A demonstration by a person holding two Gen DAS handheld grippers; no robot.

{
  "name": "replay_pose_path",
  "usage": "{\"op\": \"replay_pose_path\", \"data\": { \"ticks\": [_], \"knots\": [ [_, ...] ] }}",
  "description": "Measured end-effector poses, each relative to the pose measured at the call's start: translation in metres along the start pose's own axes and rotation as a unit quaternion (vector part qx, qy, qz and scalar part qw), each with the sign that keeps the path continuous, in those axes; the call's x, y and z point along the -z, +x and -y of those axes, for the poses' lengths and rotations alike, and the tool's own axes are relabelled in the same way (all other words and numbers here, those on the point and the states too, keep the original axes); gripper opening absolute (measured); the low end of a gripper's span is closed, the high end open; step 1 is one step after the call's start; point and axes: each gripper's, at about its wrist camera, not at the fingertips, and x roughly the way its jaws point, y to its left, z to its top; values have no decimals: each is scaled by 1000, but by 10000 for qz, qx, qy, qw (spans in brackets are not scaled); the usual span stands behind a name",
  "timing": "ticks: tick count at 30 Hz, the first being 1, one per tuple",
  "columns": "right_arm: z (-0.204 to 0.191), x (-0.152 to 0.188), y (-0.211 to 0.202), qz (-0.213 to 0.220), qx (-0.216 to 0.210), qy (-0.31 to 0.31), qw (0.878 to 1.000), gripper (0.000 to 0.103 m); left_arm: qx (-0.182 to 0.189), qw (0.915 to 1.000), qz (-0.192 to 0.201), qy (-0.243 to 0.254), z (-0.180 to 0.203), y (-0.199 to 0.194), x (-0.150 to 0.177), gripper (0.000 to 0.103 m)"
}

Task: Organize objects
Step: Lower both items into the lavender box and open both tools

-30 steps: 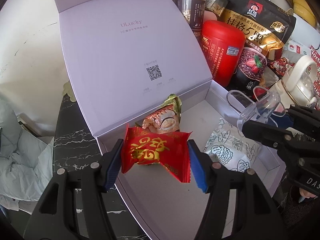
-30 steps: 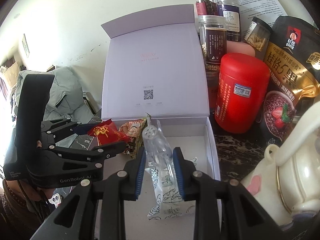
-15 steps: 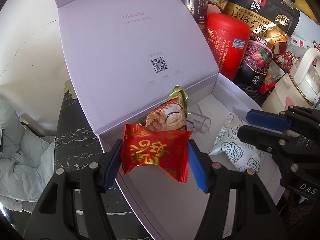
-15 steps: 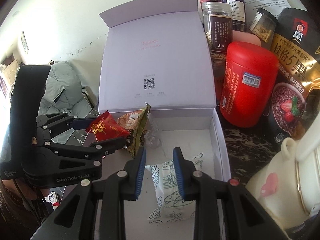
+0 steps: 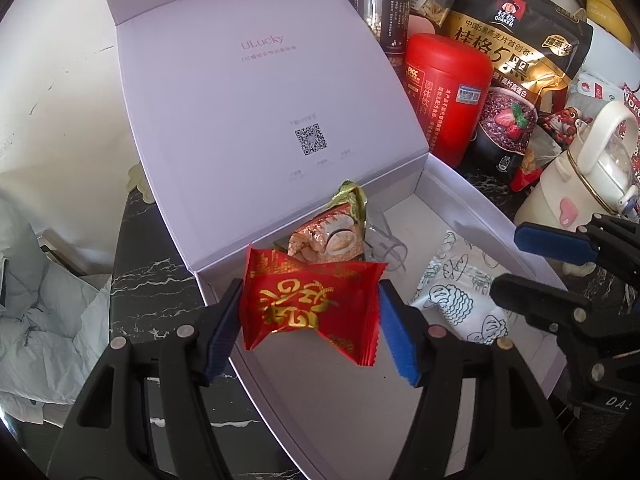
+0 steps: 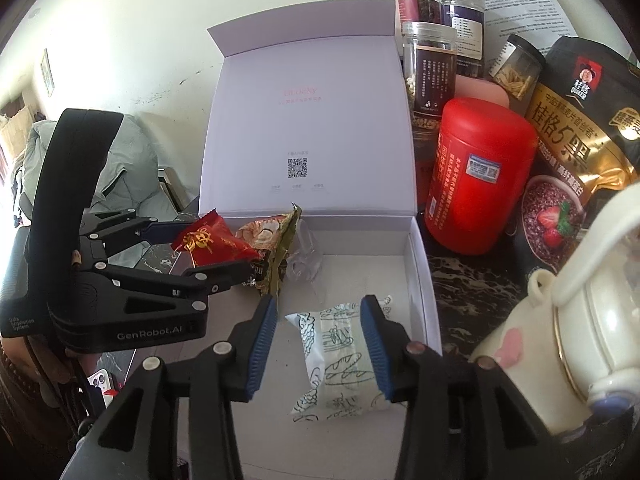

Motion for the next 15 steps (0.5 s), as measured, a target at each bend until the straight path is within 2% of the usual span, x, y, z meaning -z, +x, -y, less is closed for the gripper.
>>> {"op": "replay_pose_path", "data": {
  "ticks": [2,5,8,15],
  "knots": [
    [1,4,-2,-21,52,12,10000,51,-71,10000,38,37,1,-4,0,67],
    [0,6,-7,-10,245,-16,9997,52,-162,9998,124,39,4,-9,0,74],
    [0,2,-16,106,257,32,9996,53,-100,9998,161,22,3,-14,1,77],
    [-8,0,-32,245,322,49,9992,56,-101,9997,230,-34,2,-31,9,79]
  ]
}}
